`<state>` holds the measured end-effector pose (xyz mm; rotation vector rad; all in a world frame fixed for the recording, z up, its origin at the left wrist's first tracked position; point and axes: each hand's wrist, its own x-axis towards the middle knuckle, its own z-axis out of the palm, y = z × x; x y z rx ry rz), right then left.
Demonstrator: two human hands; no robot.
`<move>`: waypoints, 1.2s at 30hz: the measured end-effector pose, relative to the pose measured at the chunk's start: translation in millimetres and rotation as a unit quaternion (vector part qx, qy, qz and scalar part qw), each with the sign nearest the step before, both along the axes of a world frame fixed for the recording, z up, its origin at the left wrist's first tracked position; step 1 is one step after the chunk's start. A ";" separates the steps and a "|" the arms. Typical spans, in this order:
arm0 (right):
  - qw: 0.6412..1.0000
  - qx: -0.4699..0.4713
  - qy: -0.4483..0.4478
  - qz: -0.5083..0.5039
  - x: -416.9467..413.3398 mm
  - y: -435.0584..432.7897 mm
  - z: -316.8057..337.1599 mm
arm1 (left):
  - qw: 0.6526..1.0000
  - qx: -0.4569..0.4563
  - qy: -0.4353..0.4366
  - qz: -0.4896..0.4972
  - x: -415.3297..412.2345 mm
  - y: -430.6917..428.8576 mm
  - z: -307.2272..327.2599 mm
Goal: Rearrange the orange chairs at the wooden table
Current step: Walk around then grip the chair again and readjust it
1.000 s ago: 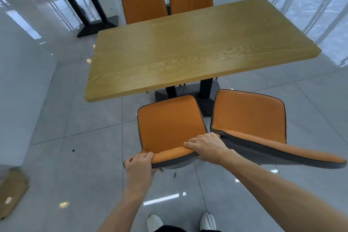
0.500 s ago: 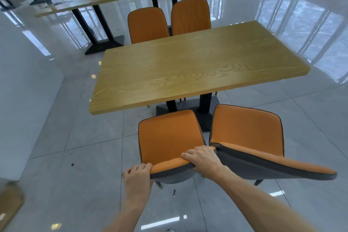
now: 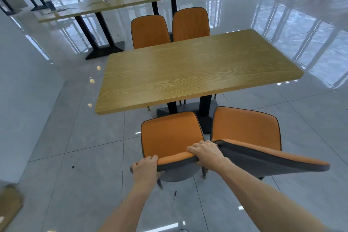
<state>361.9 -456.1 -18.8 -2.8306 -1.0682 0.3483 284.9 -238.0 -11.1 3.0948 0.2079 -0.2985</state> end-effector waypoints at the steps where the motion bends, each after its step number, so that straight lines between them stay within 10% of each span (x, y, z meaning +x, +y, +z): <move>1: 1.000 -0.004 0.003 -0.006 -1.9 -0.9 0.6 | 1.000 -0.006 0.015 -0.009 0.4 0.1 1.8; 28: 0.950 0.017 -0.065 -0.304 -76.2 -163.3 49.5 | 0.908 -0.090 -0.057 -0.406 53.8 -197.5 45.3; 36: 0.977 0.106 -0.064 -0.173 -56.0 -222.4 33.5 | 0.928 -0.057 0.037 -0.367 86.6 -251.8 10.6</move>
